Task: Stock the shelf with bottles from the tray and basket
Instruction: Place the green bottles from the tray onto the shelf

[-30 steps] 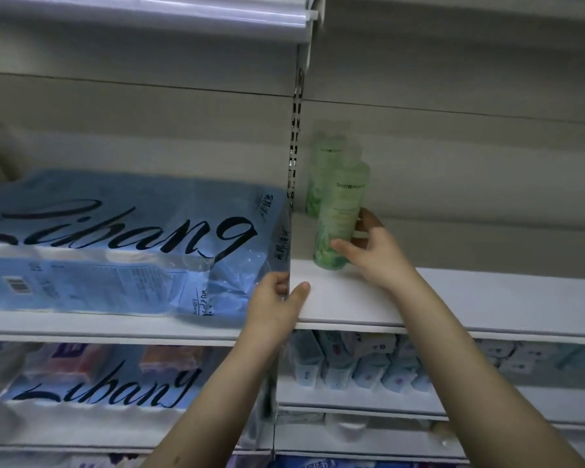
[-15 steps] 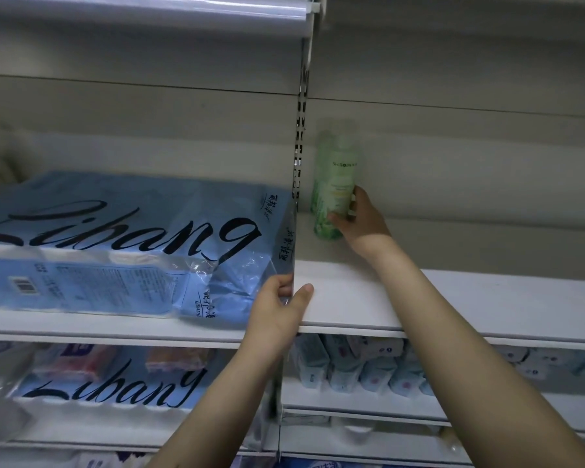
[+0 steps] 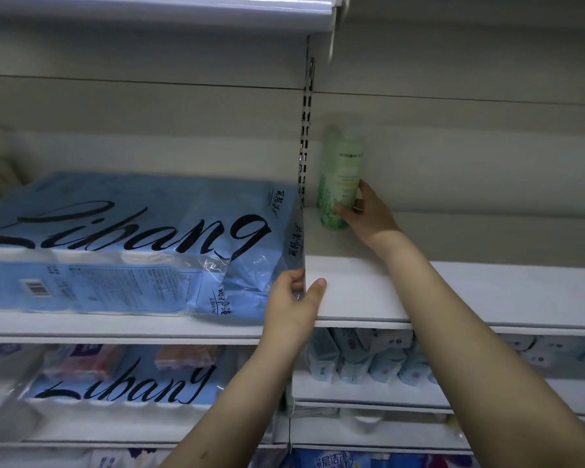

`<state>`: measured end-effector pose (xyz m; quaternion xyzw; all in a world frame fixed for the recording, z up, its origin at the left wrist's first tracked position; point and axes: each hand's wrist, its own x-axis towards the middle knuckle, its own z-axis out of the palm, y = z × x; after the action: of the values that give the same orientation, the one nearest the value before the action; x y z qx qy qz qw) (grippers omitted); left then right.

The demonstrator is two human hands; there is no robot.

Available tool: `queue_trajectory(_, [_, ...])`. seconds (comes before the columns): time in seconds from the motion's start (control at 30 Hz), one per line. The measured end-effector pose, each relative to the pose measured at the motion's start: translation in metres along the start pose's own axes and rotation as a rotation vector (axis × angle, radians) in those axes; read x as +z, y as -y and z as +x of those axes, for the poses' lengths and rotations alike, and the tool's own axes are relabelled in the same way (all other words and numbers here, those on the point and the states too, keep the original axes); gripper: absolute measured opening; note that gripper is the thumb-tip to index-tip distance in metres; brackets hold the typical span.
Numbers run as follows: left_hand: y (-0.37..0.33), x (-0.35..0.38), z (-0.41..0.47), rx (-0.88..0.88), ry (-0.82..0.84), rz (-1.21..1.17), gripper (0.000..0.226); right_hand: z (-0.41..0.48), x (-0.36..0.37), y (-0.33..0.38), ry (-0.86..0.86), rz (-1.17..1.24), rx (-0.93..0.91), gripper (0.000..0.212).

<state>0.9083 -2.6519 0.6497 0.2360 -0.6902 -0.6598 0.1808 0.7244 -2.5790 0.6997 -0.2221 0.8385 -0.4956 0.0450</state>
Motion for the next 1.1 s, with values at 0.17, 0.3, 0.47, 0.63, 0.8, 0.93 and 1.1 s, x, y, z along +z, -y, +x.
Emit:
queue_trajectory(0.17, [-0.005,-0.010,-0.003,-0.074,0.100,-0.016,0.037,-0.063,-0.009,0.005,-0.127,0.210,0.152,0.063])
queue_trajectory(0.3, [-0.011,-0.027,-0.015,-0.100,0.189,-0.074,0.046,-0.134,-0.008,0.001,-0.281,0.330,0.046,0.043])
queue_trajectory(0.47, [-0.021,-0.024,-0.057,0.231,0.153,0.046,0.030,-0.217,-0.018,0.001,-0.462,0.428,0.007,0.033])
queue_trajectory(0.63, [-0.031,0.007,-0.109,0.411,0.258,-0.101,0.024,-0.287,-0.056,-0.014,-0.605,0.330,0.051,0.039])
queue_trajectory(0.8, [-0.030,0.079,-0.181,0.390,0.475,-0.139,0.026,-0.387,-0.126,-0.029,-0.719,0.186,0.143,0.047])
queue_trajectory(0.93, [-0.018,0.150,-0.278,0.307,0.661,-0.181,0.026,-0.497,-0.190,-0.050,-0.790,0.161,0.217,0.052])
queue_trajectory(1.1, [0.000,0.229,-0.399,0.221,0.882,-0.242,0.028,-0.626,-0.258,-0.082,-0.966,0.121,0.299,0.048])
